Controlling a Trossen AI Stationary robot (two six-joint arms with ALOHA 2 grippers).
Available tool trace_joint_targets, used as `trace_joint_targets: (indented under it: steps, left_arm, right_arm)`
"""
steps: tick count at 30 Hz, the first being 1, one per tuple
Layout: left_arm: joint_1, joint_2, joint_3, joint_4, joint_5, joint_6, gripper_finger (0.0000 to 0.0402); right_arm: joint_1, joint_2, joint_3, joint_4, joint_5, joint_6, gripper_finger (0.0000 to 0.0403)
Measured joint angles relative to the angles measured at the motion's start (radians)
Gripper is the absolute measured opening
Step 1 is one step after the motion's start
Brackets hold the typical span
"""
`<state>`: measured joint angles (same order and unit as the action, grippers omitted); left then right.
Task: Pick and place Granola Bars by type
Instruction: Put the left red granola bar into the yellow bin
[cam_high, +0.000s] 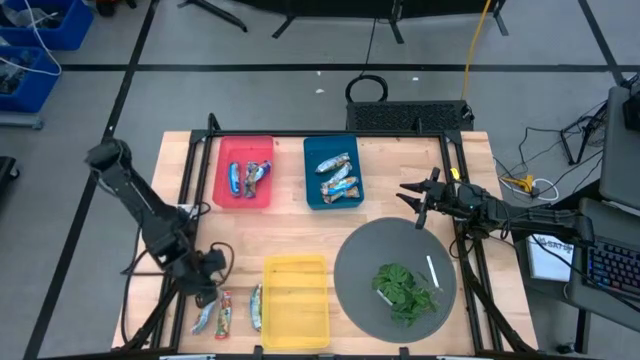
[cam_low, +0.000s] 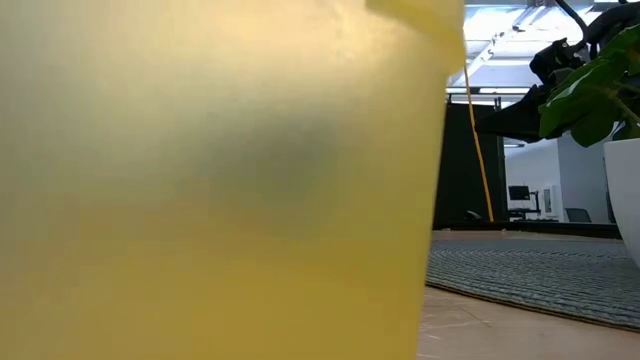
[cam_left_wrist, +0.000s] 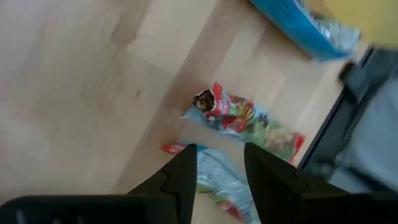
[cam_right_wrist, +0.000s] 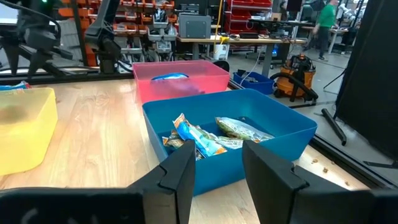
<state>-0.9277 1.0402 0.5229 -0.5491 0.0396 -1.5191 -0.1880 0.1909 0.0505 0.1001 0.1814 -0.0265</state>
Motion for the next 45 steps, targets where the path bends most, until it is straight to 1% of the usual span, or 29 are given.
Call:
trace_joint_targets:
  steps: [2,5,8,10,12,17,20,23,26,35,39,41,42,43,45]
  left_arm:
    - [-0.028,0.017,0.008,-0.001,-0.043,-0.109,0.0136]
    - [-0.045,0.047,0.027,0.000,-0.047,-0.251,0.0136]
    - [-0.062,0.075,0.042,0.001,-0.015,-0.346,0.0136]
    - [-0.064,0.090,0.050,-0.001,0.035,-0.405,0.0136]
    - [-0.064,0.103,0.055,0.001,0.062,-0.454,0.0136]
    - [-0.063,0.127,0.056,0.003,0.066,-0.528,0.0136]
    - [-0.064,0.145,0.056,0.017,0.079,-0.553,0.0136]
    - [-0.064,0.175,0.056,0.019,0.125,-0.569,0.0136]
    - [-0.064,0.209,0.056,0.019,0.145,-0.567,0.0136]
    - [-0.063,0.273,0.056,0.021,0.086,-0.544,0.0136]
    - [-0.063,0.282,0.056,0.021,0.081,-0.526,0.0134]
    - [-0.063,0.282,0.056,0.031,0.083,-0.492,0.0120]
    - [-0.063,0.282,0.056,0.035,0.079,-0.481,0.0106]
    - [-0.064,0.282,0.056,0.035,0.072,-0.473,0.0086]
    - [-0.063,0.282,0.056,0.031,0.055,-0.450,0.0032]
  right_arm:
    - [0.000,0.000,0.000,0.000,0.000,0.000,0.0126]
    - [0.000,0.000,0.000,0.000,0.000,0.000,0.0125]
    - [0.000,0.000,0.000,0.000,0.000,0.000,0.0126]
    - [0.000,0.000,0.000,0.000,0.000,0.000,0.0126]
    - [0.000,0.000,0.000,0.000,0.000,0.000,0.0125]
    - [0.000,0.000,0.000,0.000,0.000,0.000,0.0125]
    - [0.000,0.000,0.000,0.000,0.000,0.000,0.0125]
    - [0.000,0.000,0.000,0.000,0.000,0.000,0.0125]
    - [0.000,0.000,0.000,0.000,0.000,0.000,0.0126]
    - [0.000,0.000,0.000,0.000,0.000,0.000,0.0125]
    - [0.000,0.000,0.000,0.000,0.000,0.000,0.0126]
    - [0.000,0.000,0.000,0.000,0.000,0.000,0.0125]
    - [0.000,0.000,0.000,0.000,0.000,0.000,0.0125]
    - [0.000,0.000,0.000,0.000,0.000,0.000,0.0125]
    - [0.000,0.000,0.000,0.000,0.000,0.000,0.0126]
